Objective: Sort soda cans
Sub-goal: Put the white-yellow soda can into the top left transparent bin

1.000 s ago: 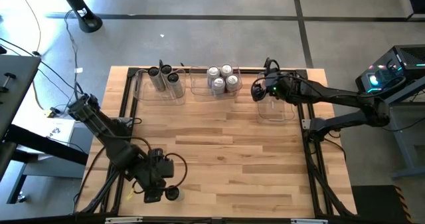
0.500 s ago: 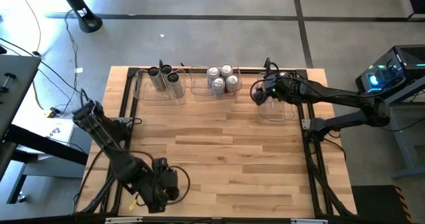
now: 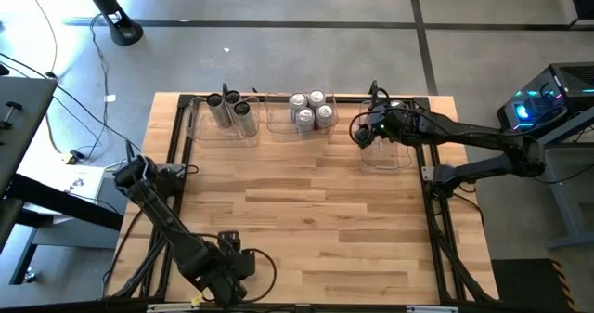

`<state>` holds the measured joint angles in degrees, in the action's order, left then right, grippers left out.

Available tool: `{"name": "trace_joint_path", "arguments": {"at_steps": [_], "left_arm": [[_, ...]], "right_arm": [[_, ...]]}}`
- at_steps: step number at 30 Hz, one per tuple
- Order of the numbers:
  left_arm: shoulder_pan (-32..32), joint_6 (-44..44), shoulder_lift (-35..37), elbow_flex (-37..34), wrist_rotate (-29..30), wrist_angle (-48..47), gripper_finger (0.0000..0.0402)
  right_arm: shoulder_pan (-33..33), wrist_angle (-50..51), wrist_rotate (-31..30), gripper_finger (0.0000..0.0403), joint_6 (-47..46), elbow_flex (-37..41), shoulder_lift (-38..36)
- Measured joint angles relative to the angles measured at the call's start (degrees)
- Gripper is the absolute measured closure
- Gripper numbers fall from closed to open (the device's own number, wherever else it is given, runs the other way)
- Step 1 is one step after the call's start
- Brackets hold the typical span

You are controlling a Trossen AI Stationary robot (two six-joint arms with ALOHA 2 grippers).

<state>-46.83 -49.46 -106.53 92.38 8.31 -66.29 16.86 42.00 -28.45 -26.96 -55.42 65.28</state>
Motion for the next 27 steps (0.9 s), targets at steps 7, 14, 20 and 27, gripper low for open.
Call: {"name": "trace_joint_path", "arguments": {"at_steps": [7,14,20,27], "left_arm": [[1.2,0.0,-0.1,0.0,4.2,0.3,0.0039],[2.1,0.9,-0.1,-1.5,2.1,4.6,0.0064],[3.0,1.1,-0.1,-1.7,4.3,4.3,0.0163],[7.5,1.3,6.6,0.3,7.0,-18.9,0.0162]], "right_arm": [[0.0,0.0,0.0,0.0103,0.0,0.0,0.0],[0.0,0.2,0.2,0.0103,0.1,0.0,0.0],[0.0,0.7,0.3,0.0103,0.7,0.0,0.0],[0.0,0.7,0.5,0.0103,2.0,0.0,0.0]]}}
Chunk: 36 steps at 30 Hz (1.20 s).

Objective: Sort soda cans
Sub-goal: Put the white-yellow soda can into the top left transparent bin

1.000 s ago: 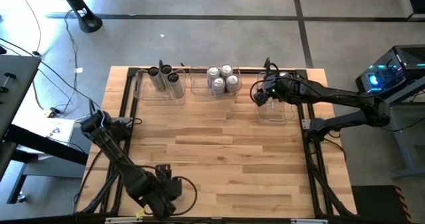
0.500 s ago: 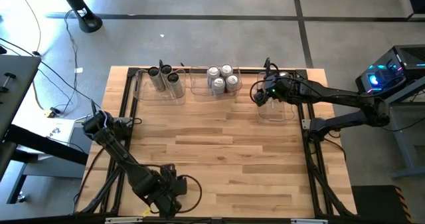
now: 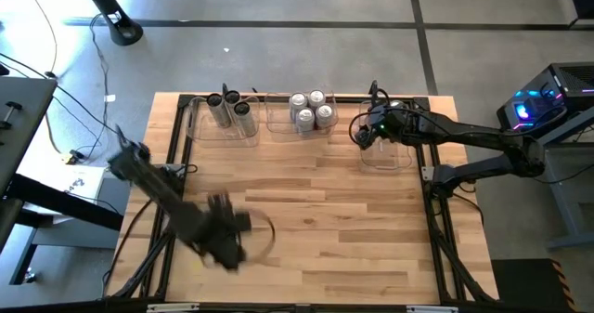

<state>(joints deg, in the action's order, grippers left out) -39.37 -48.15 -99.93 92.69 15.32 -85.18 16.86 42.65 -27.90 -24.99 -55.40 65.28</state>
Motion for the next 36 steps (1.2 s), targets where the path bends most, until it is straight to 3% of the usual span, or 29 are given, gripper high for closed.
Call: {"name": "trace_joint_path", "arguments": {"at_steps": [6,10,16,20,23,28,36], "left_arm": [[8.7,-1.0,15.7,-0.2,14.2,-4.6,0.0162],[22.7,0.3,24.7,-2.1,19.7,-5.0,0.0162],[51.6,9.4,31.2,-5.2,14.8,-4.7,0.0162],[64.8,20.2,31.7,-9.7,6.5,0.8,0.0162],[70.0,26.0,31.6,-14.5,1.3,8.3,0.0162],[75.5,30.9,29.5,-22.2,2.5,19.4,0.0162],[80.5,33.7,23.3,-28.9,-1.7,28.2,0.0162]], "right_arm": [[0.0,0.0,0.0,0.0103,0.0,0.0,0.0],[0.0,0.0,0.5,0.0103,-1.5,0.0,0.0],[0.0,0.0,0.5,0.0103,-5.0,0.0,0.0],[0.0,-0.1,0.5,0.0103,-6.1,0.0,0.0],[0.0,-0.2,0.5,0.0103,-7.3,0.0,0.0],[0.0,-0.3,0.5,0.0103,-9.7,0.0,0.0],[0.0,-1.7,0.3,0.0103,-12.5,0.0,0.0]]}}
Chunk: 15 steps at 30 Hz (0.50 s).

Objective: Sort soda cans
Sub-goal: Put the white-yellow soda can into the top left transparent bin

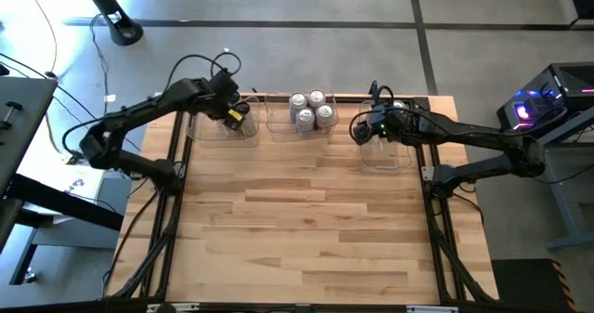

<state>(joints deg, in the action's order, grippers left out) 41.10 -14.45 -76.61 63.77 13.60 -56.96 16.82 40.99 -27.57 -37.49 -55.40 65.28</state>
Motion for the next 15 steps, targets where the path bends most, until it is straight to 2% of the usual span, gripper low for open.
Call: {"name": "trace_joint_path", "arguments": {"at_steps": [8,15], "left_arm": [[2.1,1.5,-3.9,-1.2,-3.3,2.2,0.0159],[2.1,4.2,-2.7,-0.8,-4.1,3.2,0.0050]], "right_arm": [[0.0,-0.5,0.2,0.0103,-1.3,0.0,0.0],[0.0,-0.6,0.5,0.0103,-2.6,0.0,0.0]]}}
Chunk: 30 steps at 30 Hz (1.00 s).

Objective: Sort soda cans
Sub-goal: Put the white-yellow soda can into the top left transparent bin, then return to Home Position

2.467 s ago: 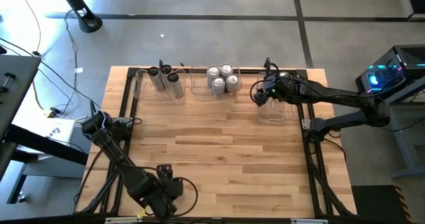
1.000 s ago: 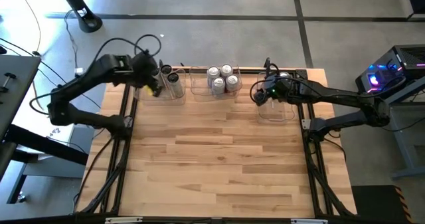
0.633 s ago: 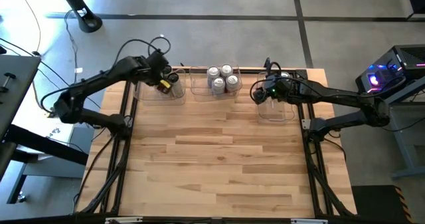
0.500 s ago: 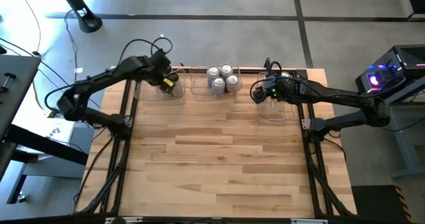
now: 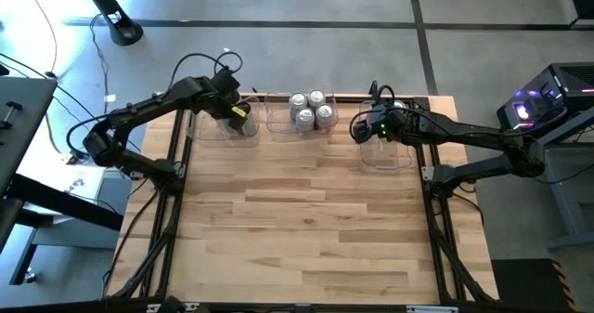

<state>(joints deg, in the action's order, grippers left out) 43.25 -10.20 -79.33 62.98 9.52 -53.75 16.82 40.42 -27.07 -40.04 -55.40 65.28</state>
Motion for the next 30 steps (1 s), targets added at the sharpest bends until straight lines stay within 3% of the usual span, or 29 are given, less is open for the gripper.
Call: {"name": "trace_joint_path", "arguments": {"at_steps": [10,15,19,22,27,29,30], "left_arm": [[0.6,1.7,6.3,6.6,-1.0,-1.9,0.0038],[-0.3,2.7,12.3,7.4,-8.3,0.1,0.0038],[-4.4,5.2,19.4,3.6,-15.5,9.0,0.0057],[-10.2,0.2,26.2,-3.6,-17.9,22.7,0.0113],[-21.5,-13.4,34.3,-18.4,-17.6,44.3,0.0289],[-25.9,-17.2,35.8,-23.8,-17.1,52.9,0.0366],[-27.9,-18.5,36.0,-26.4,-16.2,57.4,0.0382]], "right_arm": [[0.1,-1.8,-1.3,0.0103,5.8,-0.9,-1.2],[0.4,-1.7,-2.6,0.0103,10.3,-3.9,-4.1],[0.4,1.0,-1.6,0.0113,13.1,-5.7,-6.7],[-1.4,3.2,0.4,0.0172,13.3,-5.7,-8.6],[-7.6,7.6,3.3,0.0372,13.3,-5.6,-9.8],[-10.4,6.9,5.6,0.0382,13.2,-5.6,-10.0],[-11.8,6.0,6.5,0.0383,13.1,-5.6,-10.0]]}}
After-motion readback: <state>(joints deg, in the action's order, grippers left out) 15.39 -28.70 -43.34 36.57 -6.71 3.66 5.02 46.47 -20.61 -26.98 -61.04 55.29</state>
